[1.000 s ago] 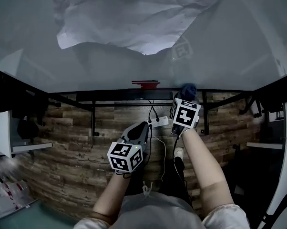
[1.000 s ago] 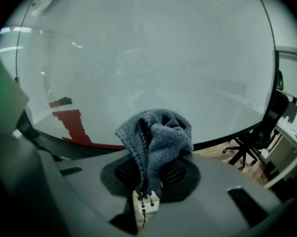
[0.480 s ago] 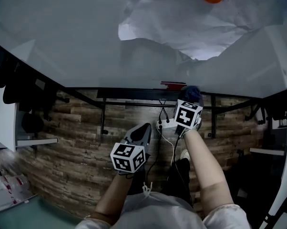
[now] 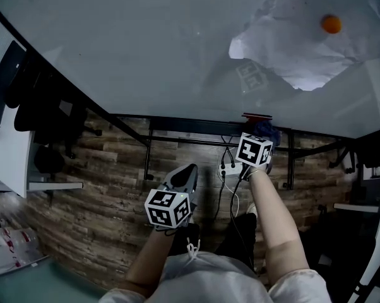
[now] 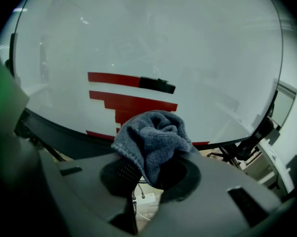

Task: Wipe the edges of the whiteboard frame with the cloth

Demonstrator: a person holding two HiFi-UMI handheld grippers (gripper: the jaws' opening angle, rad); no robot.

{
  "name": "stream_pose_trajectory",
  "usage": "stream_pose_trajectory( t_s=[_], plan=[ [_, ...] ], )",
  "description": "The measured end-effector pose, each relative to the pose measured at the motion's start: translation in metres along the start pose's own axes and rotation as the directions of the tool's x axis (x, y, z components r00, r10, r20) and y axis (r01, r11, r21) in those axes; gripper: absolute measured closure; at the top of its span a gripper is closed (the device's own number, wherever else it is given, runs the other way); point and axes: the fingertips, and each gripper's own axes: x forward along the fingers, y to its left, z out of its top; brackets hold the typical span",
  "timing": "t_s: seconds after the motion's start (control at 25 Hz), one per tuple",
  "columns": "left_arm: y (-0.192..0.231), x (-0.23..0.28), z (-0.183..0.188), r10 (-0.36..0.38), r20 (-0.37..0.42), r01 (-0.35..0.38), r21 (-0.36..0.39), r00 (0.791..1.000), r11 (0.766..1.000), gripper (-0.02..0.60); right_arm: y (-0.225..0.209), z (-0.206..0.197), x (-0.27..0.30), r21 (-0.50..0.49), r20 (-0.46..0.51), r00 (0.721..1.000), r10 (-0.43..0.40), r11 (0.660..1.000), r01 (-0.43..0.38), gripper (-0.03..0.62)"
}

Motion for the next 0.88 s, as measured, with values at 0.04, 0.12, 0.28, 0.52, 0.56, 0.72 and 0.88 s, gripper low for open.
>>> stream_pose_trajectory(
  t_s=[0.04, 0.12, 0.28, 0.52, 0.56, 0.72, 0.88],
  plan=[
    [0.004, -0.003, 0.000, 0.000, -0.001, 0.000, -0.002, 1.000, 1.000, 0.563, -0.001, 0.000, -0.001, -0.019, 0.000, 1.000, -0.009, 1.000, 0.009, 0.525],
    [0.012, -0.008, 0.001, 0.001, -0.002, -0.001, -0.006, 1.000, 1.000, 0.563, -0.002, 0.000, -0.004, -0.063, 0.011, 1.000, -0.019, 0.998, 0.020, 0.525],
    [0.018, -0.014, 0.001, -0.005, 0.005, 0.005, -0.017, 1.000, 1.000, 0.563, 0.015, 0.001, -0.009, -0.213, 0.019, 1.000, -0.007, 0.977, 0.011, 0.525],
    [0.024, -0.025, 0.005, -0.012, 0.021, 0.012, -0.020, 1.000, 1.000, 0.563, 0.074, 0.004, -0.015, -0.325, -0.005, 0.995, 0.099, 0.941, -0.095, 0.525],
    [0.028, -0.028, 0.005, -0.007, 0.026, 0.007, -0.022, 1.000, 1.000, 0.563, 0.083, 0.005, -0.016, -0.325, -0.005, 0.994, 0.111, 0.940, -0.106, 0.525],
    [0.048, -0.042, 0.007, 0.018, 0.041, -0.017, -0.035, 0.999, 0.999, 0.563, 0.104, 0.009, -0.016, -0.290, -0.008, 0.994, 0.110, 0.951, -0.107, 0.525],
    [0.069, -0.058, 0.009, 0.041, 0.056, -0.038, -0.046, 0.998, 0.998, 0.563, 0.123, 0.012, -0.022, -0.269, 0.002, 0.991, 0.133, 0.955, -0.128, 0.525]
  ],
)
